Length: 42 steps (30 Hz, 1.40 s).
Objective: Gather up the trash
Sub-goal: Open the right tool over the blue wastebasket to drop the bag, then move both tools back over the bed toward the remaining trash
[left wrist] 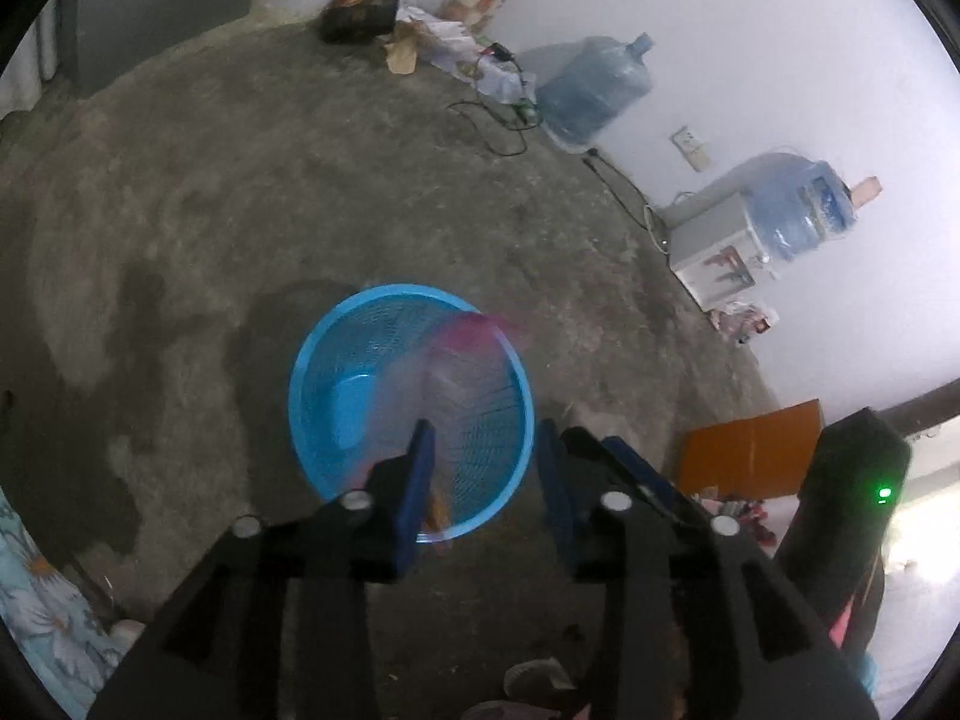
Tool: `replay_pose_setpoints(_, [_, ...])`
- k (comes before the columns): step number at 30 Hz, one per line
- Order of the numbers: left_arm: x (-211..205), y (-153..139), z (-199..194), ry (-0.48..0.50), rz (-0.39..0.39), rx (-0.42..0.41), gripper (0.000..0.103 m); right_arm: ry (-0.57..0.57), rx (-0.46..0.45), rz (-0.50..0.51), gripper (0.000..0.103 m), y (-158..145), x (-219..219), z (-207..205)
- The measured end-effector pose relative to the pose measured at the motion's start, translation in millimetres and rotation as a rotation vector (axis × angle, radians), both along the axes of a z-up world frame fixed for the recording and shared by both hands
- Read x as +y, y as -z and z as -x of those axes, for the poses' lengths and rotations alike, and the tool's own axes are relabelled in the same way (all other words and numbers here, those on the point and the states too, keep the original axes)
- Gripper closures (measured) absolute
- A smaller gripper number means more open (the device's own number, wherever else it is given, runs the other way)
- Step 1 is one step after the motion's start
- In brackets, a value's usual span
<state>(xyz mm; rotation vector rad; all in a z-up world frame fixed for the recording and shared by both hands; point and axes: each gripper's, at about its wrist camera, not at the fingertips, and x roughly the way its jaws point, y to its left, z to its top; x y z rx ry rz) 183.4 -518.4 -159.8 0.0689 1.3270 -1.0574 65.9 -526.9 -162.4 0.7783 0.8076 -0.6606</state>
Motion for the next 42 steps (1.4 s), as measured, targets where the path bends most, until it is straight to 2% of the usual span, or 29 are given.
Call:
replay_pose_setpoints(3, [4.5, -1.6, 1.8, 0.019, 0.016, 0.006, 0.062, -0.006, -0.009, -0.005, 0.056, -3.0, 3.9, 4.4])
replay_pose_setpoints(6, [14.5, -8.0, 6.9, 0.022, 0.03, -0.023, 0.059, -0.019, -0.015, 0.016, 0.055, -11.9, 4.1, 6.4])
replay_pose_setpoints(9, [22.1, -20.3, 13.3, 0.018, 0.051, -0.026, 0.056, -0.02, -0.041, 0.02, 0.05, -17.0, 4.8, 5.5])
replay_pose_setpoints(15, [58.2, -70.5, 29.1, 0.025, 0.126, -0.1, 0.044, -0.082, -0.076, 0.056, 0.041, -36.4, 26.6, -5.0])
replay_pose_setpoints(19, [103.7, -109.2, 37.0, 0.01, 0.204, -0.125, 0.036, -0.149, -0.1, 0.106, 0.032, -64.6, 51.9, -16.3])
replay_pose_setpoints(24, [184.8, -159.2, 41.3, -0.031, 0.265, -0.185, 0.022, -0.234, -0.142, 0.217, 0.016, -112.6, 91.0, -24.9])
replay_pose_setpoints(28, [256.8, -187.3, 46.4, -0.09, 0.286, -0.226, 0.018, -0.286, -0.165, 0.283, 0.009, -145.1, 122.9, -27.4])
replay_pose_setpoints(32, [332.0, -198.1, 50.2, -0.185, 0.291, -0.268, 0.014, -0.366, -0.158, 0.345, 0.008, -168.7, 163.4, -36.3])
replay_pose_setpoints(39, [469.3, -199.3, 56.4, -0.412, 0.281, -0.372, 0.008, -0.478, -0.085, 0.467, 0.008, -186.1, 241.2, -64.0])
replay_pose_setpoints(42, [516.2, -200.4, 57.3, -0.496, 0.302, -0.39, 0.006, -0.579, -0.08, 0.53, 0.008, -189.4, 284.3, -79.6])
